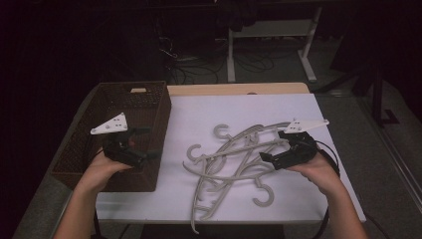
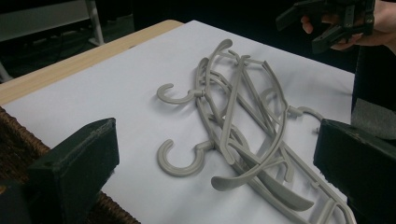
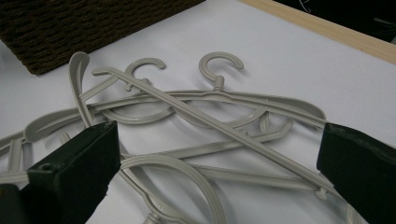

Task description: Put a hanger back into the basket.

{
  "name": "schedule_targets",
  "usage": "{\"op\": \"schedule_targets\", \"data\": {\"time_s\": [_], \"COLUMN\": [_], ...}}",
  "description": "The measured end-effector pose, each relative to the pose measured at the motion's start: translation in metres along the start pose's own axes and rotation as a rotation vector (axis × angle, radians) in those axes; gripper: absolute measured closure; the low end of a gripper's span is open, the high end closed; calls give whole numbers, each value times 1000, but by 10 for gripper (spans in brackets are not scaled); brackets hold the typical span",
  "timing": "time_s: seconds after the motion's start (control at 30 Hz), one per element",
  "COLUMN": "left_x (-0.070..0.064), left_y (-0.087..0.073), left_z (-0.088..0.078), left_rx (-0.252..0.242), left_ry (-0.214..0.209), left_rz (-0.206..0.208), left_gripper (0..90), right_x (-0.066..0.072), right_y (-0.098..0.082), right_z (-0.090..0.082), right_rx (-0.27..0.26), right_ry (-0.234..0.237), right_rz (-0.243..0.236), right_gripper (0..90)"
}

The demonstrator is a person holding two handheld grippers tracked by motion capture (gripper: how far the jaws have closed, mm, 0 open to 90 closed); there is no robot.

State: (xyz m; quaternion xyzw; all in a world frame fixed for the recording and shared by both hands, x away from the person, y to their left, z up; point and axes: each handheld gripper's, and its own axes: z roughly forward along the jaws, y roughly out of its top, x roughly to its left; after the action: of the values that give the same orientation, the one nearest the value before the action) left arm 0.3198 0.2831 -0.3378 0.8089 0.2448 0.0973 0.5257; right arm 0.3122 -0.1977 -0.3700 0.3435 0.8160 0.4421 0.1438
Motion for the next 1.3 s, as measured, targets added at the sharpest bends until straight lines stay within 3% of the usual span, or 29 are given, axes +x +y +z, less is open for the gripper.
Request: {"op": "schedule_targets", "data": {"time_s": [0.23, 0.5, 0.73, 0.77, 0.83, 1.07, 1.3], "left_x": [-7, -26, -44, -50, -55, -61, -63], "left_y": [6, 15, 18, 17, 16, 5, -9], "left_z": [8, 29, 51, 59, 66, 96, 131], "left_rx": [2, 16, 39, 48, 66, 123, 239], "left_ry": [-4, -61, -102, -123, -122, -111, -58], "left_rz": [-7, 16, 21, 22, 21, 2, 29], "left_gripper": [1, 6, 110, 149, 156, 532, 827], "right_x": [-2, -3, -3, -3, -3, -2, 0], "right_y": [0, -1, -1, -1, -1, -1, -1], "right_z": [-1, -1, -1, 0, 0, 2, 5], "right_rx": [0, 3, 9, 10, 9, 17, 28], "right_ry": [-2, -3, 1, 2, 1, 10, 14], "right_rz": [9, 9, 5, 3, 2, -7, -15], "right_gripper": [0, 0, 0, 0, 0, 0, 0]}}
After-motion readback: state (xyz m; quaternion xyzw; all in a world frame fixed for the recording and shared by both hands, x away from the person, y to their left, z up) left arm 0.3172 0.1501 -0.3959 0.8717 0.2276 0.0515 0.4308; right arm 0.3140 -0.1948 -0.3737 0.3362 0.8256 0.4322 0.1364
